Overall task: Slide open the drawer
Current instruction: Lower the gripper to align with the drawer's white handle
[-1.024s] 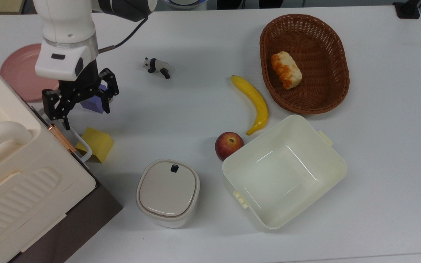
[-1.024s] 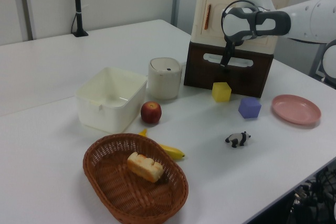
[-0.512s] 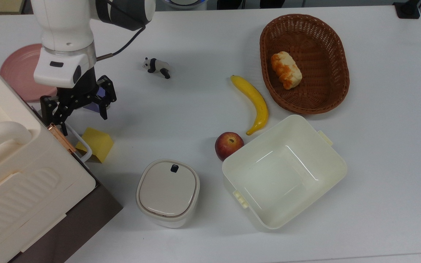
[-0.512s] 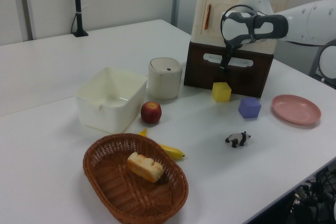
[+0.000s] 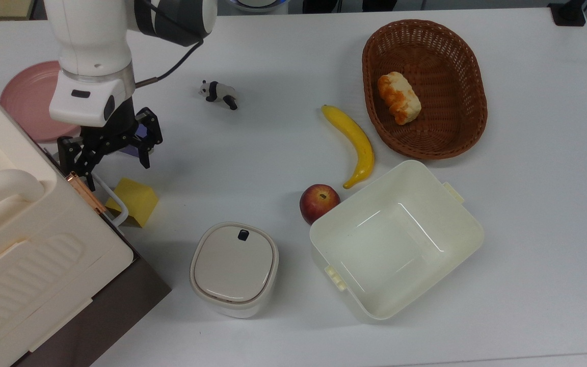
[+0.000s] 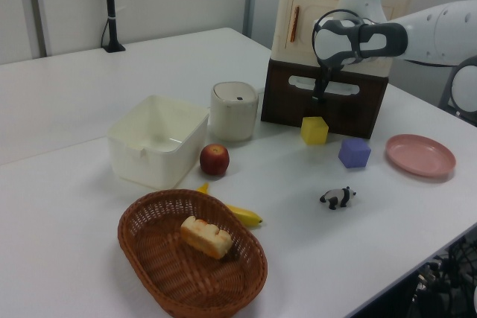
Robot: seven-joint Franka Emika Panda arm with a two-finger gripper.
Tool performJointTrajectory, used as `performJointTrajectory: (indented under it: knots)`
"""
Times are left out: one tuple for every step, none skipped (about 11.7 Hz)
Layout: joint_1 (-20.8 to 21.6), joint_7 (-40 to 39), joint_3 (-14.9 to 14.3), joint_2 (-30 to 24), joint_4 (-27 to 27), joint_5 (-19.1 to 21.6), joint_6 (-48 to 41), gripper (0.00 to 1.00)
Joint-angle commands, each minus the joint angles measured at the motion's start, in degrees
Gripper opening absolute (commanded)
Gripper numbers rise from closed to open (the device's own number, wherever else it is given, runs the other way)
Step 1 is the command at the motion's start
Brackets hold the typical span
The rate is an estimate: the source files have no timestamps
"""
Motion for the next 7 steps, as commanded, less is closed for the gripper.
performJointTrajectory:
  knots:
    - [0.00,-0.87,0.05,1.09,0.21,-0.75,1.25,1.00]
    - [0.00,-0.95,0.05,1.09,0.21,-0.75,1.43,1.00]
    - [0.00,-0.95,0.05,1.09,0.21,-0.75,2.13,1.00]
    - [0.00,-0.95,0.05,1.18,0.30,-0.75,2.31,1.00]
    - [-0.09,-0.95,0.05,1.27,0.30,-0.66,2.31,1.00]
    - [-0.09,-0.87,0.05,1.27,0.30,-0.75,2.31,1.00]
    - [-0.09,-0.87,0.05,1.44,0.74,-0.66,2.31,1.00]
